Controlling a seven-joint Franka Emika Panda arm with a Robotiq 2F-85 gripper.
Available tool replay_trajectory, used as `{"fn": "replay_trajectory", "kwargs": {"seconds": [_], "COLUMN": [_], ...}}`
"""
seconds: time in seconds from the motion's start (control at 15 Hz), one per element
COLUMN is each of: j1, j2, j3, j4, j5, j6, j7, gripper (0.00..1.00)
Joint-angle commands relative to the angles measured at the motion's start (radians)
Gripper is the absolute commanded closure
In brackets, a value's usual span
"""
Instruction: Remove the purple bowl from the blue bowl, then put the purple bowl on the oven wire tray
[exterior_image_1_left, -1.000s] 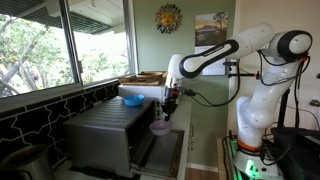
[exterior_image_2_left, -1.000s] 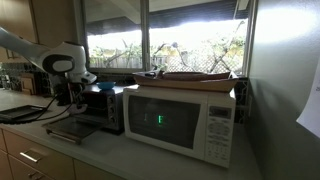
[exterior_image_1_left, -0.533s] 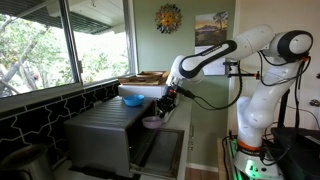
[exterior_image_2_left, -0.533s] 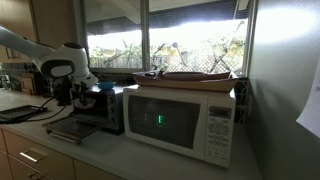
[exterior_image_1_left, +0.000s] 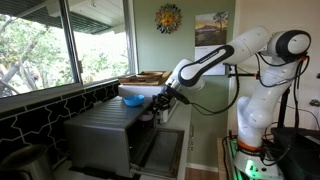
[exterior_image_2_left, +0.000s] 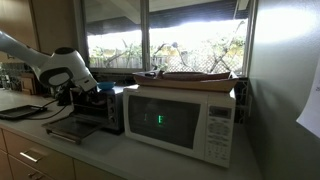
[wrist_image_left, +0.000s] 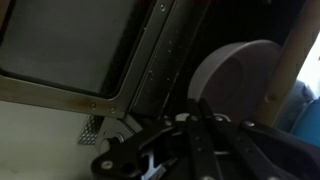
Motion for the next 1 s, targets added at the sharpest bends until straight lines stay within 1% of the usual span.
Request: {"fn": "replay_trajectory", "kwargs": {"seconds": [0.0,0.13,0.27,0.33,0.47,0.53,0.67,0.73,0.87,0.93], "j1": [-0.024,-0.023,-0.014,0.002,0.009,-0.002,0.020,0.033,0.024,0.015], "j2": [0.033,0.053,0.061,0.052,0.024,-0.002,-0.061,-0.100,-0.164,-0.195], "j3": [0.056,0.069,0.067,0.053,0.036,0.034,-0.010,-0.036,-0.059,-0.067], "j4": [-0.029,-0.032,-0.034,-0.039,-0.053,-0.068,-0.084,-0.094,-0.097,-0.094], "j5": [-0.015,-0.028,-0.034,-0.037,-0.068,-0.096,-0.137,-0.161,-0.206,-0.229], "j6": [0.128,0.163,0.178,0.178,0.156,0.148,0.070,0.024,-0.081,-0.142], "j7": [0.116,0.151,0.169,0.142,0.096,0.082,0.010,-0.048,-0.126,-0.165], "gripper": [0.99,0.99,0.70,0.63,0.50,0.42,0.27,0.20,0.04,0.01]}}
